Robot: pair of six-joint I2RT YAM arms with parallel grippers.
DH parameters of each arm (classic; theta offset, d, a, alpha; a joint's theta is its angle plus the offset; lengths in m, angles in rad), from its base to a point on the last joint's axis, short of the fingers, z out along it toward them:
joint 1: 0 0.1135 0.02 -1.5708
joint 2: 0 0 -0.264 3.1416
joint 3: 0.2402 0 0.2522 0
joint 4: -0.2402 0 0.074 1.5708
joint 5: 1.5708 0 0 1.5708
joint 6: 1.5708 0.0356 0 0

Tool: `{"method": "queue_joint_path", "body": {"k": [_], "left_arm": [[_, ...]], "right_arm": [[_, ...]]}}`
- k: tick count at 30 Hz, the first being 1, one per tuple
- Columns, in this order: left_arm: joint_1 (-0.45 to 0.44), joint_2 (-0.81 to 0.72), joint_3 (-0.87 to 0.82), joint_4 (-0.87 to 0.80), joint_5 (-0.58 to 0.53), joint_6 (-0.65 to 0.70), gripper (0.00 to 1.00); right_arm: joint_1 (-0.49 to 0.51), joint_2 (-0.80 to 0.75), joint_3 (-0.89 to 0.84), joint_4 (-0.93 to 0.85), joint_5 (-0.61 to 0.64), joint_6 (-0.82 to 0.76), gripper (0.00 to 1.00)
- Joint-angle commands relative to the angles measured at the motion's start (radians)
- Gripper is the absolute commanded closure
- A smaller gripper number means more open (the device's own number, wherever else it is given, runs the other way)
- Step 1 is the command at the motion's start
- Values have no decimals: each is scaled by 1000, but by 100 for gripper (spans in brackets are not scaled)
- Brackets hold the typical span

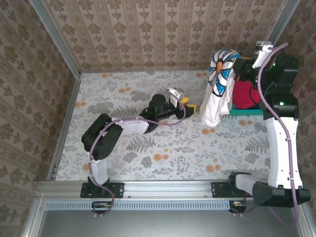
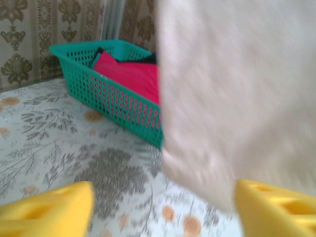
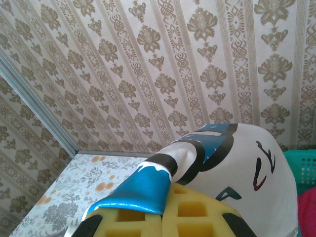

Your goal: Fold and stack the t-shirts

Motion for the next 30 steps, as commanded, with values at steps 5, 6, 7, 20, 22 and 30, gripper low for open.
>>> {"method": "queue_joint_path", "body": {"k": [5, 6, 7, 20, 22, 30], "left_arm": [[-118, -26, -28, 26, -182, 447, 7], [-127, -8, -4, 40, -204, 452, 8], [-129, 9, 21, 53, -219, 445, 10], [-45, -101, 34, 17, -271, 384, 100], [23, -179, -26, -16, -206, 343, 100], [235, -406, -11, -260, -107, 325, 100]], "right_arm": [[31, 4, 28, 115, -59, 57, 100], [33, 1, 22, 121, -63, 62, 100], [36, -1, 19, 122, -64, 64, 100], [58, -16, 6, 70, -19, -13, 100], [89, 0, 20, 48, 33, -75, 100], [314, 184, 230, -63, 233, -358, 100]]}}
